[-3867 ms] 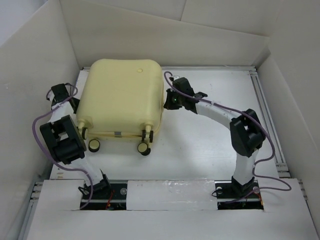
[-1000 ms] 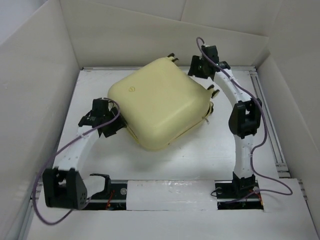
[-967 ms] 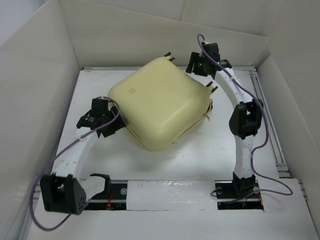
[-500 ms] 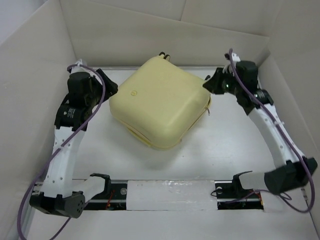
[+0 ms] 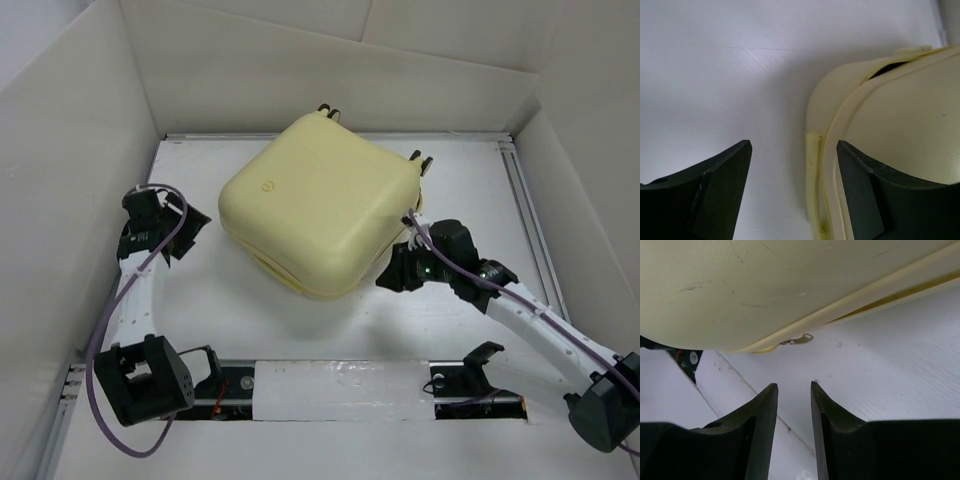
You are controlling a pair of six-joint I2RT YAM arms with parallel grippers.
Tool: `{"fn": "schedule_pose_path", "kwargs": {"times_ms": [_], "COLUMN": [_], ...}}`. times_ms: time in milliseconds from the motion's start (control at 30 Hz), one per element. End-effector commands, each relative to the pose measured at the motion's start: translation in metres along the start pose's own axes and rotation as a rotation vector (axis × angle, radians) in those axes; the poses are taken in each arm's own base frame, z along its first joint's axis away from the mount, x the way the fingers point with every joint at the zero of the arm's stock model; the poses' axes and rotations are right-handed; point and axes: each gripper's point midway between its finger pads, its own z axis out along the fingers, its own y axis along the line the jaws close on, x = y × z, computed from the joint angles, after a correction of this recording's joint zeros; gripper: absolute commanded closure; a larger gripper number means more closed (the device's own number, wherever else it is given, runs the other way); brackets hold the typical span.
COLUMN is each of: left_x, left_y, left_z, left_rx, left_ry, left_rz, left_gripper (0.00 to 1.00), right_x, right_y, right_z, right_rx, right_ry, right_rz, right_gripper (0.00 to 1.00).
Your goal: Pack the luggage
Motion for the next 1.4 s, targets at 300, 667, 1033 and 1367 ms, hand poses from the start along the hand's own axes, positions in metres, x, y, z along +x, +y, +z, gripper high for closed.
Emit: {"fn": "schedule_pose_path", "kwargs": {"times_ms": [300,667,1033,1367], "left_x": [0.014,-0.012,0.034,0.143], "left_y": [-0.109,-0.146,0.002,0.002], "left_z": [0.029,0.026,0.008,0.002], "left_rx": [0.449,0.493,0.044,0.294], "left_ry": [0.167,0.131,0.057,0.368], "left_rz": [-0.089,-0.052,0.016,0.029], "left_gripper": [0.41,0.41,0.70,0.69], "right_x": [-0.033,-0.009,-0.009,-0.034], "right_y": [-0.004,0.003,0.011,0.043], "right_z": [0.024,0.044,0.059,0.049], "right_rx": [-0.010,-0.076,-0.139,-0.224], "right_ry": [-0.090,-0.144,-0.186,-0.292], "right_rz": [-0.050,-0.202,-0.258,-0.332], "right_gripper": [0.58,0.40,0.48,0.64]}}
